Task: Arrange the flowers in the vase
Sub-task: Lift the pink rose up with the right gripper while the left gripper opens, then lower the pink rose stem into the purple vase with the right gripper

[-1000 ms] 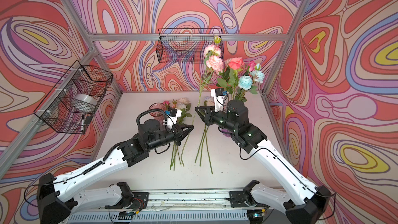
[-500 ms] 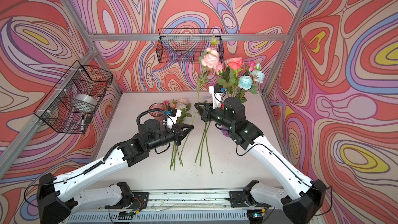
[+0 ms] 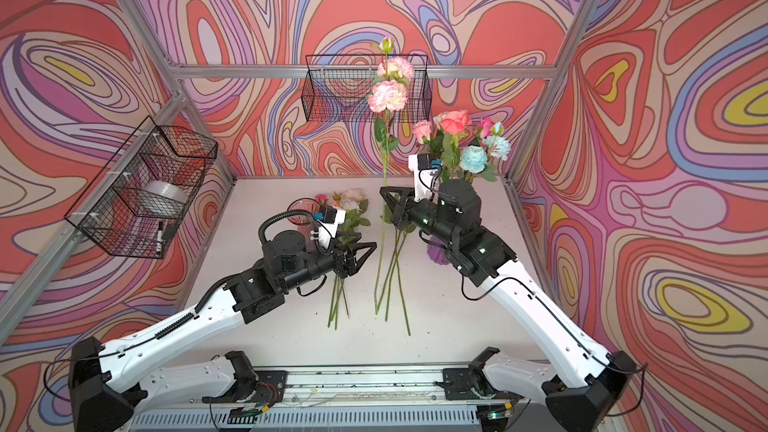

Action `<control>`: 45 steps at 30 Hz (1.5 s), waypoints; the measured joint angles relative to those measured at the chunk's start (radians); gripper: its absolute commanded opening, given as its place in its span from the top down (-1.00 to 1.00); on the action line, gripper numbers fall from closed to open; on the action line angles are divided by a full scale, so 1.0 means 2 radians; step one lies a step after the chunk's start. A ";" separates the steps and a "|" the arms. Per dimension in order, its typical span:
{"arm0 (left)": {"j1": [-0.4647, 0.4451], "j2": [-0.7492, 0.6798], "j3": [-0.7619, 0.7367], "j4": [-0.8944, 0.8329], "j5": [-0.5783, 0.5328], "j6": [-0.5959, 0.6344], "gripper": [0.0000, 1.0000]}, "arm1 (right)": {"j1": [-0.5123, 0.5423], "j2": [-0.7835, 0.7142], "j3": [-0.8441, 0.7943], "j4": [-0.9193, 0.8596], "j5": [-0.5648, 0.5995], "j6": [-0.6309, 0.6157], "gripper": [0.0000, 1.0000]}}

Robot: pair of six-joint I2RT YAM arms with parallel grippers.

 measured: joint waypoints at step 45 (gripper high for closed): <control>0.000 -0.009 -0.002 0.000 -0.039 0.011 -0.37 | -0.051 0.010 -0.048 0.345 0.468 -0.445 0.96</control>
